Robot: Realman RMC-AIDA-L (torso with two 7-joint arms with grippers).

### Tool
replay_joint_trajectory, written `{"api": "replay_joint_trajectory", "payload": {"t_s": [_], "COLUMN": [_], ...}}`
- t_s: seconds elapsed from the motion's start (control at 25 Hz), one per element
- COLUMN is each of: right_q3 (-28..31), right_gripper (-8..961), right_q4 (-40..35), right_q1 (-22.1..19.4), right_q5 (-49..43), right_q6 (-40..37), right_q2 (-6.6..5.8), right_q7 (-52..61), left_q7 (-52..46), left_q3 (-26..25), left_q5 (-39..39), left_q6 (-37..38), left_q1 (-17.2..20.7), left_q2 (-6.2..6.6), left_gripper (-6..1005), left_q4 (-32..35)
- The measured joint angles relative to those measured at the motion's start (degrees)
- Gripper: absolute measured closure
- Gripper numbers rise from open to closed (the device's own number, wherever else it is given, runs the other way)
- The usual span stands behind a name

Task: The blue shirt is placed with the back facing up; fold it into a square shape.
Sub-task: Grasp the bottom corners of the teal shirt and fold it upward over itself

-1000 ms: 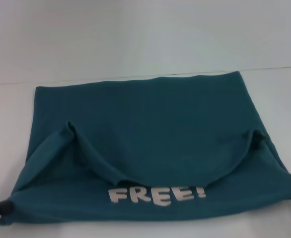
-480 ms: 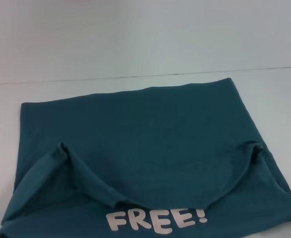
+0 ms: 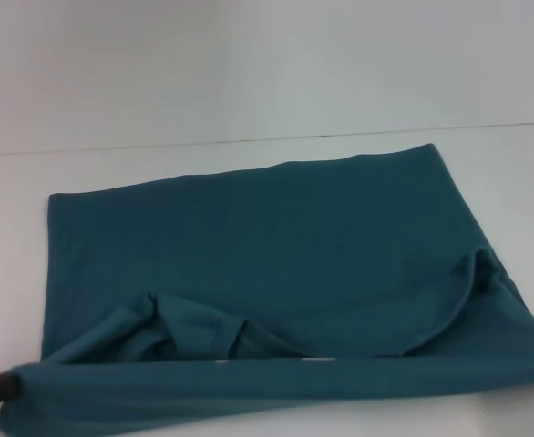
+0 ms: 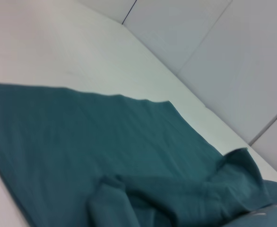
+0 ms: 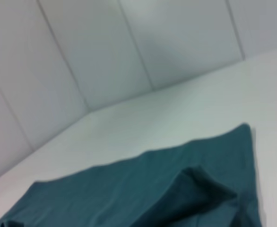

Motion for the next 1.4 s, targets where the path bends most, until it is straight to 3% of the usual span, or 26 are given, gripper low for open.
{"api": "replay_joint_trajectory", "payload": {"t_s": [0.36,0.72,0.92,1.08,1.4], "right_q3": [1.45,4.55,3.71,1.11,-4.29], "right_gripper": [898,896,895,894,892], "right_q4": [1.43,0.15,-0.23,0.58,3.99], "right_q1": [1.7,9.87,17.11,22.91,33.73], "right_q5": [-0.09,0.33,0.0,-0.19,0.15], "right_q6": [-0.24,2.19,9.25,17.63,39.11], "right_q2": [-0.04,-0.8,-1.88,-1.94,-0.46], "right_q7": [-0.28,5.12,9.86,10.98,9.06], "left_q7": [-1.19,-2.78,-4.03,-4.06,-3.92], "left_q3": [-1.97,-3.68,-3.55,-3.45,0.69], "left_q5": [-0.62,-1.44,-1.75,-1.81,-1.82], "left_q6": [-5.16,-12.6,-19.9,-28.08,-45.51], "left_q1": [-5.27,-11.31,-14.51,-17.47,-21.91], "left_q2": [2.04,4.08,4.37,4.39,3.82], "left_gripper": [989,989,989,988,988], "left_q4": [-1.48,-3.81,-5.68,-8.55,-14.24]}}
